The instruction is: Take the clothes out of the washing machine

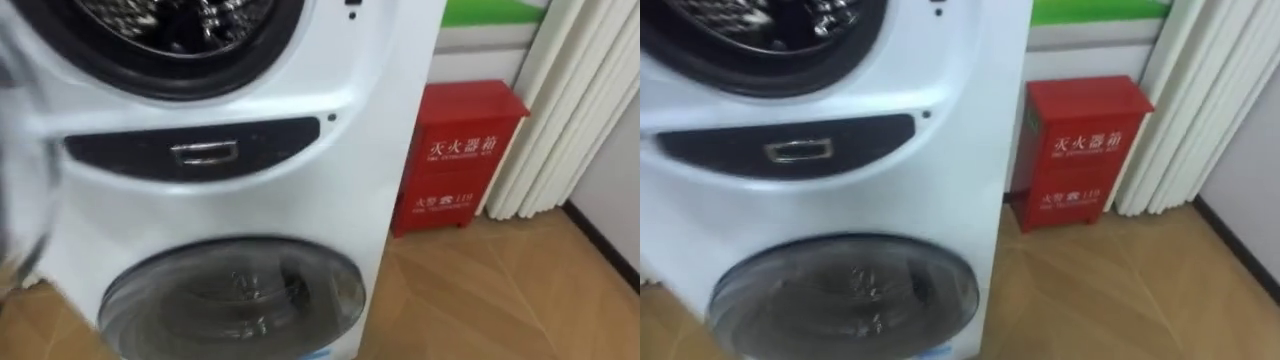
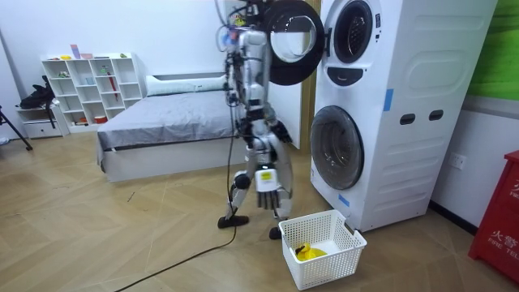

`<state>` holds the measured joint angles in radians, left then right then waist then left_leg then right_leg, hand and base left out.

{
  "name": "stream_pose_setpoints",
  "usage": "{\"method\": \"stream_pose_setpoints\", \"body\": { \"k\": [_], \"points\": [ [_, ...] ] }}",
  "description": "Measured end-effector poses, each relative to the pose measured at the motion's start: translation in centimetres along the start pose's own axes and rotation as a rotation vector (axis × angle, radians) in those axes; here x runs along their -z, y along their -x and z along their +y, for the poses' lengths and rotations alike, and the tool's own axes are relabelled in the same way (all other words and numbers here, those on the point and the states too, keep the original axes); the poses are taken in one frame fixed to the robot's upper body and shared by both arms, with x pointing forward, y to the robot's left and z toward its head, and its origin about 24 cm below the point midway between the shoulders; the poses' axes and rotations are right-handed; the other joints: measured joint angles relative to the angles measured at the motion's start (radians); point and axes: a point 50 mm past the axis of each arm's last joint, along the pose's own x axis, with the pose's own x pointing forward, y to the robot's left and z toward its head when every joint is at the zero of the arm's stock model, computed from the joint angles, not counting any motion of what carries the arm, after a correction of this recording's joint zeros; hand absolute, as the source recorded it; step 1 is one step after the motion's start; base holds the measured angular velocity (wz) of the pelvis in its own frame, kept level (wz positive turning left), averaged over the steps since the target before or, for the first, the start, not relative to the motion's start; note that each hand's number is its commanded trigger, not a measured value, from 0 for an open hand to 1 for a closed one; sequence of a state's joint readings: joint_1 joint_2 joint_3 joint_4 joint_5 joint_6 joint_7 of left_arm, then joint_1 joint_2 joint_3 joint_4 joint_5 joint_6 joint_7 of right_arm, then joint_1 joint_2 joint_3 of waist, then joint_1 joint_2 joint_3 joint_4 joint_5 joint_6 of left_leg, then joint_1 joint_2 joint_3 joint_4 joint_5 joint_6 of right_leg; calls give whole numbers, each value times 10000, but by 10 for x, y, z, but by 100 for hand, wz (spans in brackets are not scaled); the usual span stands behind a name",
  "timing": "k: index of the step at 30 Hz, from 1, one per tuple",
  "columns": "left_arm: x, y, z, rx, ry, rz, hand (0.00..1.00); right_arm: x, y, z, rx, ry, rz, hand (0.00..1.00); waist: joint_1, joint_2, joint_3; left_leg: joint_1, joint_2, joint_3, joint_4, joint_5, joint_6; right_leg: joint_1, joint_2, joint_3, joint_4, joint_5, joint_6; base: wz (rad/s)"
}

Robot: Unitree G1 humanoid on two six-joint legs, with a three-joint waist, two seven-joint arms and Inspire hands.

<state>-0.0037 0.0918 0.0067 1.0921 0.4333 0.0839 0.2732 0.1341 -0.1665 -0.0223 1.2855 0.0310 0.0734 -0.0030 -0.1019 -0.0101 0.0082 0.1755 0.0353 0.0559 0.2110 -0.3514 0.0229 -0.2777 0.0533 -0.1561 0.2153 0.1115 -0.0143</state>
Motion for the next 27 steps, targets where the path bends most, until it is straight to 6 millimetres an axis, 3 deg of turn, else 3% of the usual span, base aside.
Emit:
{"method": "stream_pose_setpoints", "body": {
  "k": [1,2,3,4,5,7,9,10,12,17,19,20,23,25,27],
  "points": [
    [12,2,-3,100,8,410,0,7,0,0,-9,-51,342,0,-60,-51,11,-224,-40,220,211,61,170,2,-280,14,821,-329,45,-6],
    [18,3,-5,147,-16,599,0,13,1,0,-13,-90,565,0,-103,-17,-30,-313,-34,243,268,114,211,73,-403,4,1484,-790,-56,22],
    [24,5,-6,130,-27,774,0,22,2,-1,-2,-109,892,0,-135,13,-43,-377,57,488,255,295,174,387,-729,144,2695,-1760,-1,44],
    [26,5,-6,31,-18,834,0,29,3,-2,16,-118,1119,0,-65,-7,-34,-380,208,1024,134,537,46,901,-1139,266,3471,-2551,132,47],
    [30,7,-7,-42,31,918,0,32,3,-3,70,-94,1211,0,89,-61,-26,-303,204,1477,-93,776,-49,1585,-1441,474,3727,-3113,382,24],
    [43,10,-7,-138,541,1392,0,30,3,-5,169,-80,1074,0,366,-166,-80,-291,135,1838,-141,874,-159,2523,-1676,722,3302,-3572,685,-25],
    [61,14,-5,-329,1452,2155,0,24,2,-3,131,-192,819,0,514,-249,-79,-255,28,1874,-63,920,-245,3056,-1660,522,1969,-3745,800,-53],
    [69,16,-5,-438,2093,2555,0,17,1,-3,147,-275,587,0,700,-274,-131,-271,17,1896,-33,988,-351,3213,-1527,564,1292,-3718,616,-60],
    [76,18,-4,-740,2993,2989,0,10,1,-1,65,-476,403,0,819,-212,-133,-250,117,1850,-188,1161,-345,3328,-1235,662,682,-3336,434,-42],
    [79,17,10,-1862,5876,3508,0,6,1,-2,-125,-1289,169,0,825,-219,-144,-253,321,1844,-278,1297,-463,3511,-1005,564,200,-3031,302,-3],
    [64,11,35,-2891,7557,2830,0,1,0,-5,-239,-2006,-97,0,909,-211,-142,-234,355,1848,-354,1329,-518,3511,-925,624,119,-3022,283,0],
    [59,10,42,-3196,7831,2564,0,-1,0,-6,-239,-2106,-187,0,926,-198,-146,-233,365,1852,-383,1336,-530,3508,-905,637,76,-3010,265,0],
    [28,10,89,-4755,8602,581,0,-8,1,-8,-356,-2490,-689,0,1050,-98,-124,-251,405,1769,-493,1353,-584,3501,-828,626,-62,-3003,250,0],
    [-5,21,131,-6001,8906,-1538,0,-10,1,-9,-450,-2996,-870,0,1092,16,-63,-293,409,1580,-510,1341,-604,3552,-807,546,-126,-2992,236,6],
    [-24,31,163,-6867,8803,-2898,0,-13,1,-11,-390,-3179,-1026,0,1098,85,-54,-305,405,1509,-510,1341,-603,3555,-820,455,-129,-2995,240,6]
  ]
}}
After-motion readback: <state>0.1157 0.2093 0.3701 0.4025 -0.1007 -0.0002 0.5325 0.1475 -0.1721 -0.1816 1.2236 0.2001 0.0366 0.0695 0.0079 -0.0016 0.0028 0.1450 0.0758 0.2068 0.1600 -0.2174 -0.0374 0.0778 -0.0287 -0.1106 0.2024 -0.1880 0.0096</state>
